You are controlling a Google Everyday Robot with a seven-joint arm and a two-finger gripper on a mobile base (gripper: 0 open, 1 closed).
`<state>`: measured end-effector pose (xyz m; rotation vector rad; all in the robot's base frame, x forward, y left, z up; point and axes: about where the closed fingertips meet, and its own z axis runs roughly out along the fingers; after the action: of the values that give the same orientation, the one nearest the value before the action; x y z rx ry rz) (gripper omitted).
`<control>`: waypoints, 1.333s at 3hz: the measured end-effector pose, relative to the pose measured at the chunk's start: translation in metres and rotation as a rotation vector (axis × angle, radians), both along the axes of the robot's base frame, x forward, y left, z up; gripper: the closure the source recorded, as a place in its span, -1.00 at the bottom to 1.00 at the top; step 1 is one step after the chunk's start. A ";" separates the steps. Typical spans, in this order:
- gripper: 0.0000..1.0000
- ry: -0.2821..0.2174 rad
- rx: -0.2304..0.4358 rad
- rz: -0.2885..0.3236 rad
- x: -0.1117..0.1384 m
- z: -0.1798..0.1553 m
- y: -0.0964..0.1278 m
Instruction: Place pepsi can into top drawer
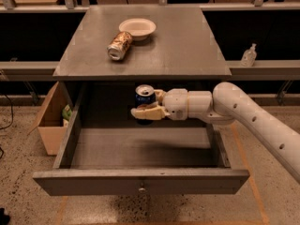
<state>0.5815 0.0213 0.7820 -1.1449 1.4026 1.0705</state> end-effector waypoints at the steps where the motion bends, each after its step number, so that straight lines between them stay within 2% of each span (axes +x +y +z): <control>1: 1.00 -0.012 -0.016 0.036 -0.004 -0.032 0.026; 3: 1.00 0.007 -0.005 0.044 -0.010 -0.064 0.074; 4: 1.00 -0.002 0.020 0.061 -0.008 -0.072 0.098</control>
Offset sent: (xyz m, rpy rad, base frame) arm -0.0114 0.0788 -0.0799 -0.0248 0.0047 0.0565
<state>0.5732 0.1192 0.7097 -1.1805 1.3598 1.1235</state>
